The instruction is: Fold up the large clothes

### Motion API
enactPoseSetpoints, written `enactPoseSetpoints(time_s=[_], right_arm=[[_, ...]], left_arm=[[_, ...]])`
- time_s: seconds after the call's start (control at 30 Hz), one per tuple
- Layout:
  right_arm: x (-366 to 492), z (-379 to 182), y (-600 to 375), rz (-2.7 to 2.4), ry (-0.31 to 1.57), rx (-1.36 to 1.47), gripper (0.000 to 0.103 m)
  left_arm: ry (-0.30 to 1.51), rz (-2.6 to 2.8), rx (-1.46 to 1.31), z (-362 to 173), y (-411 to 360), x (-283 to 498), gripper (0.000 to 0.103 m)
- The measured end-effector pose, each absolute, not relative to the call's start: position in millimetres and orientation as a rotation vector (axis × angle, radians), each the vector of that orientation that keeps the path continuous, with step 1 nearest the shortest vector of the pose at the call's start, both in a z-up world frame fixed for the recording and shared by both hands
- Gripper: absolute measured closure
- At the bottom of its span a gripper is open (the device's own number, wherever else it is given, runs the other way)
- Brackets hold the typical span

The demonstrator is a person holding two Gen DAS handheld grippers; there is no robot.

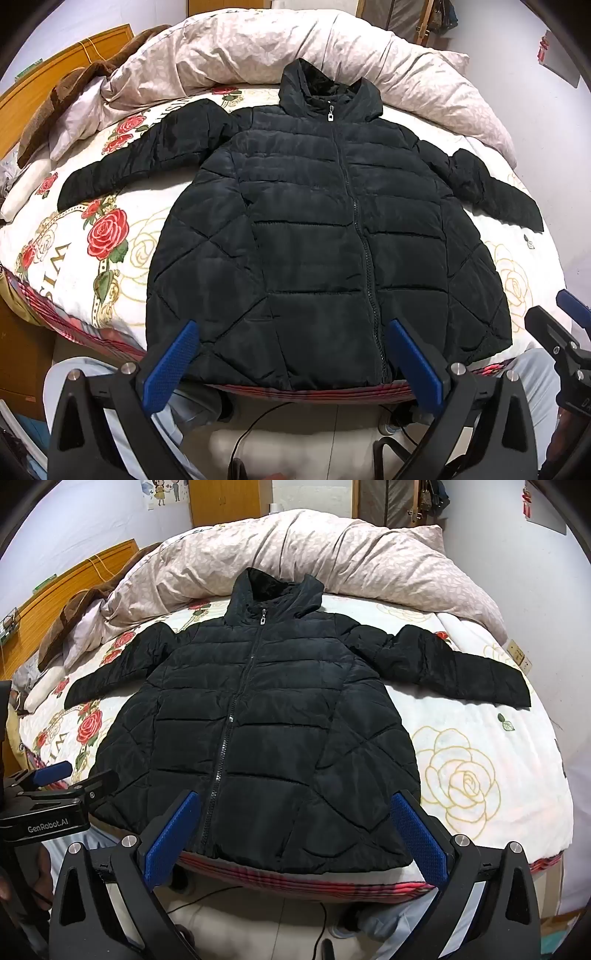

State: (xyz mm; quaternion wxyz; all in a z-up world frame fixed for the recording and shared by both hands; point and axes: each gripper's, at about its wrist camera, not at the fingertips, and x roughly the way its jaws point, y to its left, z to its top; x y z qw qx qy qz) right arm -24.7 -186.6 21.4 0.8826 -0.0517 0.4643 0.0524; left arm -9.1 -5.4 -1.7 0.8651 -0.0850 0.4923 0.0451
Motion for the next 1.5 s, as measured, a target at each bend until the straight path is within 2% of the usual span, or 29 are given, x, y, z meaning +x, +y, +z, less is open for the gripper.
enactPoseSetpoints(time_s=[1.27,1.5], right_arm=[[-22.8,25.9,-181.2,0.111,0.976,-0.107,0.001],[-15.5,8.8,-183.9,0.115,0.979,-0.114,0.001]], left_arm=[[1.049,0.091,-0.190,-6.5,-1.7,-6.0,0.000],[1.046,0.104,-0.184,-9.7,2.3,-4.5,0.000]])
